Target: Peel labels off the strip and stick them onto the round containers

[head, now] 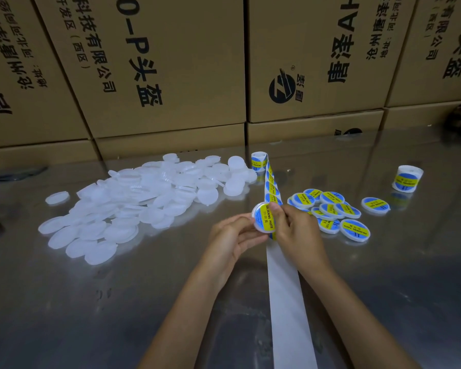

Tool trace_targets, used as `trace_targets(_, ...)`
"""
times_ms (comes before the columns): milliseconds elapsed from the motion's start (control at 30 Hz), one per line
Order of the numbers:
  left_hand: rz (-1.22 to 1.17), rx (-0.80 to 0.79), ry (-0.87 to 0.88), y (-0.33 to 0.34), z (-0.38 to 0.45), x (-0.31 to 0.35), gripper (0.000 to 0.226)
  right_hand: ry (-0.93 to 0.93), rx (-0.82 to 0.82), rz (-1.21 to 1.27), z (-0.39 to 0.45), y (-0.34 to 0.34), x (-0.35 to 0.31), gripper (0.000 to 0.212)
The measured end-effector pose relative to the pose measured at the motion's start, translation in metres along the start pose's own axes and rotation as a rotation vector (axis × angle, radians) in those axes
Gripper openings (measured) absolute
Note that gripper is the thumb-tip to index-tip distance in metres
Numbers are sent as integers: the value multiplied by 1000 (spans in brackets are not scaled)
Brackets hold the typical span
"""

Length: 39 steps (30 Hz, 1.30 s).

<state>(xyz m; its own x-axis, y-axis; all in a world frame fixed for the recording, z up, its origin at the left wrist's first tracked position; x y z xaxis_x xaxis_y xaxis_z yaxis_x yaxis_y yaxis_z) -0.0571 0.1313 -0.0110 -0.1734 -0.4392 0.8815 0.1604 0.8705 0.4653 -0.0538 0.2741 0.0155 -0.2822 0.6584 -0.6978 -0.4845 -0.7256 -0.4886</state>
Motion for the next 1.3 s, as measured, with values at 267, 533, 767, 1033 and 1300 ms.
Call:
trace_targets(267, 340, 10, 168, -5, -4, 18, 33, -67, -137, 63, -1, 11, -6, 36)
trace_targets(533, 186, 150, 245, -24, -7, 33, 24, -97, -284, 172, -12, 27, -21, 16)
trace_targets(767, 178, 145, 238, -25, -7, 34, 20, -106, -216, 209, -10, 19, -20, 26)
trace_targets(1033, 259, 123, 237, -18, -6, 32, 28, -39, -98, 80, -5, 11, -8, 51)
trace_targets(1300, 300, 20, 224, -6, -7, 23, 38, -22, -75, 145, -4, 10, -6, 49)
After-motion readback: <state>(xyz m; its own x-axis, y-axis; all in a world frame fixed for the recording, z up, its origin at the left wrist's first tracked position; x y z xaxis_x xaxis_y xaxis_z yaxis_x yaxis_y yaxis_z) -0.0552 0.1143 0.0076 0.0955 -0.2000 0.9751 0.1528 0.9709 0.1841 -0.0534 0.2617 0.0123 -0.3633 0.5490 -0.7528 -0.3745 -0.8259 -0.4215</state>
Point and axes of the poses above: each hand's wrist, its own z-axis towards the middle knuckle, its own y-axis out of the palm, x = y × z, the point moved 8 cm from there along z, towards the middle knuckle, and after that the axes turned 4 degrees about -z, right-handed, at the moved point
